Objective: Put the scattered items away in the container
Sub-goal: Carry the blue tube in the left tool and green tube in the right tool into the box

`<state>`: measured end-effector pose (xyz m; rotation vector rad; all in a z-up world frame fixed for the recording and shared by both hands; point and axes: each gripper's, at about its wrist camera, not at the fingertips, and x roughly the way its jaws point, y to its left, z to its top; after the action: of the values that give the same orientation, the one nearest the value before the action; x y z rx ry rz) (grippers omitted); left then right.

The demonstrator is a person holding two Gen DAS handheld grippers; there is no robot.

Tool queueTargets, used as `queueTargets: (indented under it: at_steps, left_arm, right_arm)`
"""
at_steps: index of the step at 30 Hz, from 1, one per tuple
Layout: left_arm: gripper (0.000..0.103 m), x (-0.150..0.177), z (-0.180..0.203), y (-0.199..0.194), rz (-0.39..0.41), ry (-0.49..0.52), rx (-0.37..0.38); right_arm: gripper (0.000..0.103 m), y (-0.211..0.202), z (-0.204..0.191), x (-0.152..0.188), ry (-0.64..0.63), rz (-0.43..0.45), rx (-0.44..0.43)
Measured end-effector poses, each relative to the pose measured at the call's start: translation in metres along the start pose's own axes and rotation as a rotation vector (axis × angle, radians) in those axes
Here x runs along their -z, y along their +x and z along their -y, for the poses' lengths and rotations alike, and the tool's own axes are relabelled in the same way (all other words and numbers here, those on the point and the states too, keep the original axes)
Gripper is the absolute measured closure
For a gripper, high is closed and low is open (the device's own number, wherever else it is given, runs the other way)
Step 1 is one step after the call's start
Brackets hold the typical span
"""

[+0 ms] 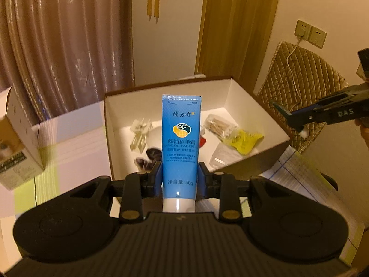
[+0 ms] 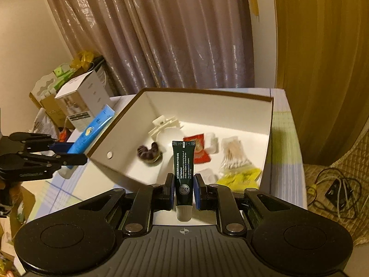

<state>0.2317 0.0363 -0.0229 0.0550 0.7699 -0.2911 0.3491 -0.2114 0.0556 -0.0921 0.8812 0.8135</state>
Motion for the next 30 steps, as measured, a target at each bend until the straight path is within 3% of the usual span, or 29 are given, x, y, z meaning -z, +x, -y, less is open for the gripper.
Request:
queueTargets:
  at_steps: [11, 30]
  left_arm:
    - [0.077, -0.028, -0.008, 0.025, 0.009, 0.012, 0.007]
    - [0.077, -0.035, -0.027, 0.079, -0.071, -0.006, 0.036]
  right_arm:
    - [0.084, 0.038, 0.018, -0.026, -0.012, -0.04, 0.04]
    - [0.084, 0.077, 0.035, -0.023, 0.021, -0.099, 0.016]
